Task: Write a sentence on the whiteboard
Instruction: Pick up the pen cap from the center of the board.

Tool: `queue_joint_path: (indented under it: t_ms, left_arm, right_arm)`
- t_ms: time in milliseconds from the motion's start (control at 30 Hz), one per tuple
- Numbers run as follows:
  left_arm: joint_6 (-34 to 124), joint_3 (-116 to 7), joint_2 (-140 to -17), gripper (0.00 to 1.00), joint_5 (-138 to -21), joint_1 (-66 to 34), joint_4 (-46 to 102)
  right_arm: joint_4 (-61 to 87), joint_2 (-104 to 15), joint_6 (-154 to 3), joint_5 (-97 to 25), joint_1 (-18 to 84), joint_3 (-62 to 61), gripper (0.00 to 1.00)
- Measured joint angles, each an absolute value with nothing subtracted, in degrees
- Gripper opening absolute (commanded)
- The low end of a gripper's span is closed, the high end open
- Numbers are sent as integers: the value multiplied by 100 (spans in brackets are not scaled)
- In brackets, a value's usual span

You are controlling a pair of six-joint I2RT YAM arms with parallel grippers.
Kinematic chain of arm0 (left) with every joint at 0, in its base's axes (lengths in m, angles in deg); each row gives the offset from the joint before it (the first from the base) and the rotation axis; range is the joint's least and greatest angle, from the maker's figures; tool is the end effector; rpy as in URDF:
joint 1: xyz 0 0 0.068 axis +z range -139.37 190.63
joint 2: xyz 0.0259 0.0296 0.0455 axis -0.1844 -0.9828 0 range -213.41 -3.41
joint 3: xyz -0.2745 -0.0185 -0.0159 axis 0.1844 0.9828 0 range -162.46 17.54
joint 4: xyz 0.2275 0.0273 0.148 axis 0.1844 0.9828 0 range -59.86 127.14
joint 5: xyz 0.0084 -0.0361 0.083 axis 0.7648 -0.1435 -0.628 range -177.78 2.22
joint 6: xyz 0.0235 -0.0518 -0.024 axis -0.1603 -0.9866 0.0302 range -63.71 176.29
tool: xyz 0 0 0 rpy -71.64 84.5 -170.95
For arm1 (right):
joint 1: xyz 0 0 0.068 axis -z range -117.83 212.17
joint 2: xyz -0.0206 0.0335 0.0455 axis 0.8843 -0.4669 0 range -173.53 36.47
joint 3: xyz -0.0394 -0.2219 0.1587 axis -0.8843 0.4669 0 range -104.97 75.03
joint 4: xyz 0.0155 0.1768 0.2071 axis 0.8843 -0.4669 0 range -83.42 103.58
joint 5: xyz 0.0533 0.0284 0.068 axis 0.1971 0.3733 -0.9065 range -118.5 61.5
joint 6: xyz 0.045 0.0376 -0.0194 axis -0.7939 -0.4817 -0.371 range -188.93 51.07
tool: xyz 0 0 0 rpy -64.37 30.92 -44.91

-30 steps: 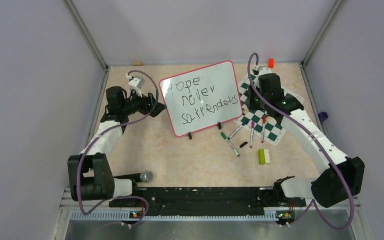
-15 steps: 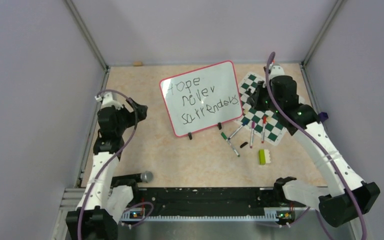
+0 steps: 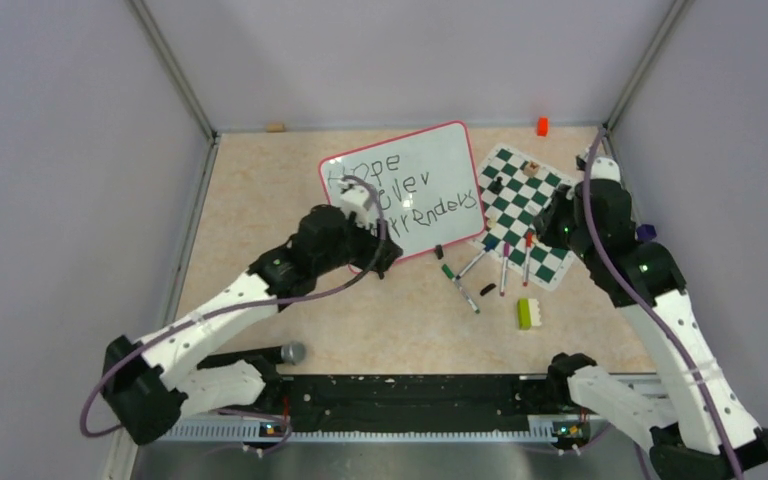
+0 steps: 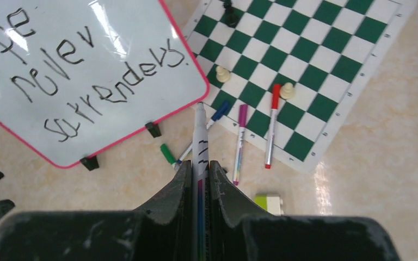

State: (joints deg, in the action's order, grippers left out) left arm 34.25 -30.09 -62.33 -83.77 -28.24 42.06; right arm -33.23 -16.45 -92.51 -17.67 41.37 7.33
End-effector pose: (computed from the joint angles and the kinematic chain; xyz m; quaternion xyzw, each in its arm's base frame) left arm 0.1978 -0.1637 0.3032 0.1411 0.8226 -0.3040 0.4594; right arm 0.1844 0.0607 0.3865 0.0669 0.8695 0.1057 0.4778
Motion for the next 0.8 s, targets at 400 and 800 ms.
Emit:
queue_joint_path:
  t_ms: [400,800]
  left_arm:
    - [4719,-5545,-10250,61,-8558,-4606,4387]
    - [5300,-7728,-12370,58,-8309,-4905,5006]
  right_arm:
    - [-4022,-391,-9810,-80,4139,702,0]
    - [-3998,252,-9786,635,4141,470,0]
